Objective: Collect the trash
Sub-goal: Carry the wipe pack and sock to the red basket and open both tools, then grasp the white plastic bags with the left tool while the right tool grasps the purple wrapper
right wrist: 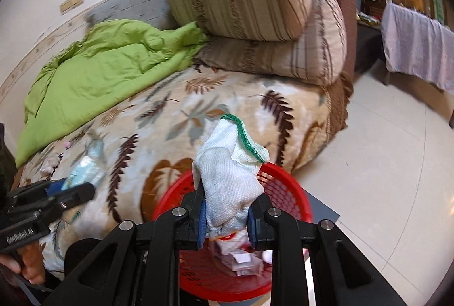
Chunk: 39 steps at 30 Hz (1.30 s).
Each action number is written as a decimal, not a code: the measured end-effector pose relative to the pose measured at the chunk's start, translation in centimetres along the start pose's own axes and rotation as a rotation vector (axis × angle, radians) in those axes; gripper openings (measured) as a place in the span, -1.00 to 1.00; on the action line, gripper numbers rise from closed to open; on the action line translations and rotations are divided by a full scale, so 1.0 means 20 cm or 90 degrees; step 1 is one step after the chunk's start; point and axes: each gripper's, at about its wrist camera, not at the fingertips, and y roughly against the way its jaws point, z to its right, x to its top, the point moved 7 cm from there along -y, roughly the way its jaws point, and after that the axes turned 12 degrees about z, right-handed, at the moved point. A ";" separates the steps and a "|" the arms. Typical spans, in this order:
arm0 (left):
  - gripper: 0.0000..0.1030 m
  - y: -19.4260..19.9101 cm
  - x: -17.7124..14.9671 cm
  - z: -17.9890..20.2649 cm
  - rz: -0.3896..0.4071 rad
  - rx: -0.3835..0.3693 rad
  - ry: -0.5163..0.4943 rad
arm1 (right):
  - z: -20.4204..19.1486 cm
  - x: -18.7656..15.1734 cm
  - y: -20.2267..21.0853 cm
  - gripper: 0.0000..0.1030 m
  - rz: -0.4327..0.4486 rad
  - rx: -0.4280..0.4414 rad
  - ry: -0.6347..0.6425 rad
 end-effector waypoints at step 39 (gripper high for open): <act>0.48 0.86 -0.12 -2.35 0.032 0.480 0.192 | -1.39 -0.09 -0.42 -0.02 -0.121 0.295 0.104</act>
